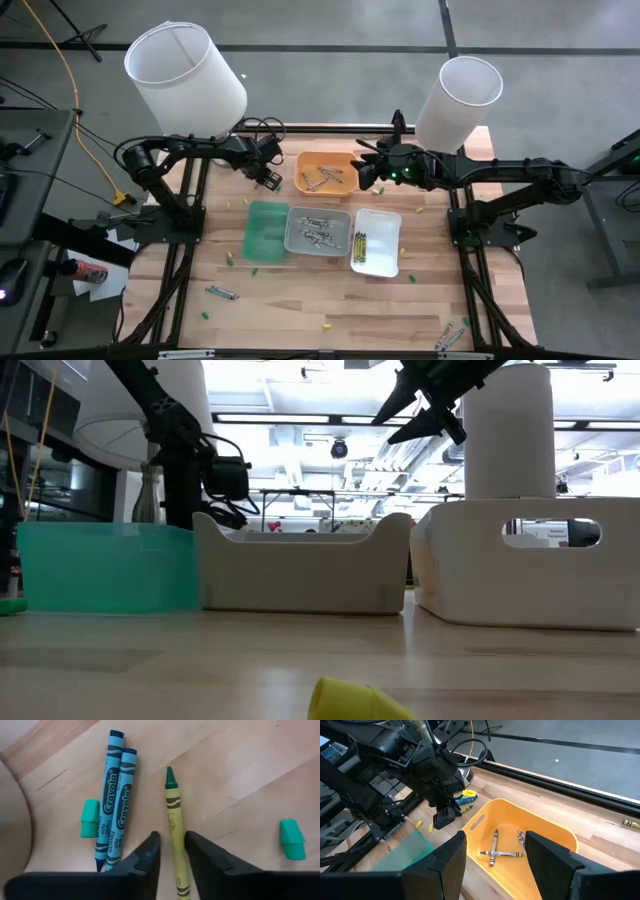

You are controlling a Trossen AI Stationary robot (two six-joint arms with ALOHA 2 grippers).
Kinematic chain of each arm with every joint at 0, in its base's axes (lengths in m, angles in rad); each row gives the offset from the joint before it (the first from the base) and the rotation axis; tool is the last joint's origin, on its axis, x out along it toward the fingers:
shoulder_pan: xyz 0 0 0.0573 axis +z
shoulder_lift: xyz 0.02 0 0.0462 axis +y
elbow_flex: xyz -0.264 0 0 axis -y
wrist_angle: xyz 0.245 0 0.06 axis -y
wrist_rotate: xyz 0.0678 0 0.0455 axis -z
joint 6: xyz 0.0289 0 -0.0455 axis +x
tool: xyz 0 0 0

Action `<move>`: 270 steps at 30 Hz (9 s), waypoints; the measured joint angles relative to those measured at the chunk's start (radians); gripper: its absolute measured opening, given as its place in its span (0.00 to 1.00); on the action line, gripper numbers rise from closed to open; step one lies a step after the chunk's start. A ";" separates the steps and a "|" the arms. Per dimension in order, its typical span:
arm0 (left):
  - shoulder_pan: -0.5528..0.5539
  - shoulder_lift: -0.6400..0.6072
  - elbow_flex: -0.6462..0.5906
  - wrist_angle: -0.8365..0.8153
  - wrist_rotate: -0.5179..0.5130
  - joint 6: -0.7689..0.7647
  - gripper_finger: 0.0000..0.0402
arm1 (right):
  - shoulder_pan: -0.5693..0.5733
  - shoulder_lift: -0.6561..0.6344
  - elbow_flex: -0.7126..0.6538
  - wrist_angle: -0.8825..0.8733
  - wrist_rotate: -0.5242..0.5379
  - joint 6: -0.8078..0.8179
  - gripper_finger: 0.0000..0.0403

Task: Sort crayons
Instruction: Put the green crayon into the white bin

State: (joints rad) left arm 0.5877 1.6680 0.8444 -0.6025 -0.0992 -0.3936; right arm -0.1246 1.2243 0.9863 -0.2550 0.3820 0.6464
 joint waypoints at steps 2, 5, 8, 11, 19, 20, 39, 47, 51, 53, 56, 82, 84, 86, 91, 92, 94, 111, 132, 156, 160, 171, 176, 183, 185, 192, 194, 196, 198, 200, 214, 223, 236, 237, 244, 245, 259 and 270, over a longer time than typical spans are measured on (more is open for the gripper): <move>0.000 0.000 0.000 0.000 0.006 0.010 0.13 | 0.000 0.000 0.000 0.000 0.000 0.000 0.49; -0.001 0.001 -0.001 -0.001 0.014 0.026 0.04 | 0.000 0.000 0.000 0.000 0.000 0.000 0.49; 0.000 0.001 -0.001 -0.002 0.022 0.040 0.02 | 0.000 0.000 0.000 0.000 0.000 0.000 0.49; 0.000 0.001 -0.001 -0.002 0.024 0.048 0.01 | 0.000 0.000 0.000 -0.003 0.000 0.000 0.49; -0.002 -0.051 -0.010 -0.014 0.068 0.065 0.00 | 0.000 0.000 0.000 -0.013 0.000 0.000 0.49; -0.003 -0.077 -0.012 -0.019 0.073 0.073 0.00 | 0.000 0.000 0.000 -0.013 0.000 0.000 0.49; -0.188 -0.642 -0.004 0.504 0.100 0.052 0.00 | 0.000 0.000 0.000 0.048 -0.167 -0.128 0.49; -0.357 -0.520 -0.004 0.905 0.183 0.094 0.00 | 0.000 0.000 0.000 0.426 -0.380 -0.266 0.49; -0.413 -0.430 -0.004 1.034 0.183 0.129 0.00 | 0.000 0.000 0.000 0.556 -0.388 -0.282 0.49; -0.431 -0.393 -0.004 1.101 0.178 0.135 0.00 | 0.000 0.000 0.000 0.571 -0.388 -0.288 0.49; -0.442 -0.358 -0.004 1.173 0.177 0.136 0.00 | 0.000 0.009 0.001 0.571 -0.388 -0.289 0.49; -0.446 -0.345 -0.003 1.175 0.187 0.161 0.00 | 0.000 0.140 0.001 0.730 -0.445 -0.225 0.44; -0.446 -0.345 -0.003 1.174 0.187 0.161 0.00 | 0.001 0.150 0.001 0.743 -0.441 -0.224 0.40; -0.446 -0.345 -0.003 1.175 0.187 0.161 0.00 | 0.001 0.160 0.001 0.738 -0.439 -0.207 0.35; -0.446 -0.345 -0.002 1.173 0.186 0.161 0.00 | 0.001 0.172 0.001 0.747 -0.438 -0.198 0.21; -0.446 -0.345 -0.002 1.173 0.187 0.160 0.00 | 0.001 0.171 0.001 0.747 -0.438 -0.199 0.18; -0.445 -0.345 -0.002 1.171 0.185 0.160 0.00 | 0.001 0.170 0.001 0.750 -0.437 -0.200 0.12; -0.442 -0.348 -0.001 1.163 0.185 0.163 0.11 | -0.001 0.154 0.000 0.750 -0.437 -0.202 0.01; -0.286 -0.754 -0.002 0.562 0.130 0.170 0.42 | -0.032 -0.135 0.000 0.174 -0.432 -0.289 0.01; -0.286 -0.744 -0.002 0.545 0.063 0.162 0.42 | 0.460 0.113 0.000 -0.428 -0.164 0.738 0.00; -0.286 -0.744 -0.002 0.545 0.062 0.178 0.42 | 0.472 0.205 -0.003 -0.421 -0.170 0.883 0.00; -0.286 -0.744 -0.002 0.540 0.061 0.213 0.42 | 0.414 0.384 -0.003 -0.402 -0.260 1.021 0.00; -0.286 -0.744 -0.002 0.538 0.061 0.213 0.42 | 0.395 0.436 -0.003 -0.385 -0.297 1.001 0.01; -0.286 -0.744 -0.002 0.538 0.061 0.213 0.42 | 0.362 0.466 -0.003 -0.396 -0.305 0.994 0.04; -0.286 -0.744 -0.002 0.538 0.061 0.213 0.42 | 0.357 0.474 -0.003 -0.393 -0.307 0.995 0.04; -0.286 -0.744 -0.002 0.538 0.061 0.212 0.42 | 0.354 0.478 -0.003 -0.387 -0.339 0.995 0.05; -0.286 -0.744 -0.002 0.539 0.061 0.213 0.42 | 0.354 0.478 -0.003 -0.395 -0.339 0.995 0.05; -0.286 -0.744 -0.002 0.538 0.061 0.213 0.42 | 0.353 0.478 -0.003 -0.397 -0.340 0.995 0.07; -0.286 -0.744 -0.002 0.538 0.061 0.213 0.42 | 0.353 0.478 -0.003 -0.397 -0.341 0.995 0.12; -0.286 -0.744 -0.002 0.539 0.062 0.213 0.42 | 0.353 0.476 -0.003 -0.394 -0.350 0.994 0.18; -0.286 -0.744 -0.002 0.539 0.061 0.213 0.42 | 0.352 0.236 0.002 -0.501 -0.353 0.752 0.49; -0.286 -0.744 -0.002 0.539 0.061 0.213 0.42 | 0.306 -0.102 0.002 -0.560 -0.102 0.538 0.50; -0.292 -0.745 -0.002 0.636 0.180 0.066 0.42 | 0.075 -0.067 0.002 0.197 -0.204 -0.408 0.50; -0.294 -0.745 -0.002 0.648 0.205 0.071 0.42 | 0.070 -0.055 0.002 0.240 -0.234 -0.461 0.50; -0.310 -0.744 -0.002 0.676 0.243 0.134 0.42 | 0.061 -0.011 0.002 0.353 -0.286 -0.609 0.50; -0.310 -0.744 -0.003 0.676 0.243 0.134 0.42 | 0.061 -0.011 0.002 0.351 -0.286 -0.601 0.50; -0.310 -0.740 -0.003 0.675 0.238 0.135 0.42 | 0.061 -0.014 0.002 0.349 -0.285 -0.548 0.50; -0.305 -0.740 -0.003 0.675 0.236 0.136 0.42 | 0.061 -0.014 0.002 0.349 -0.285 -0.463 0.50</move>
State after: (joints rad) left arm 0.2829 0.9276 0.8418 0.0727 0.1365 -0.2573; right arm -0.0631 1.2102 0.9886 0.0937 0.0975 0.1829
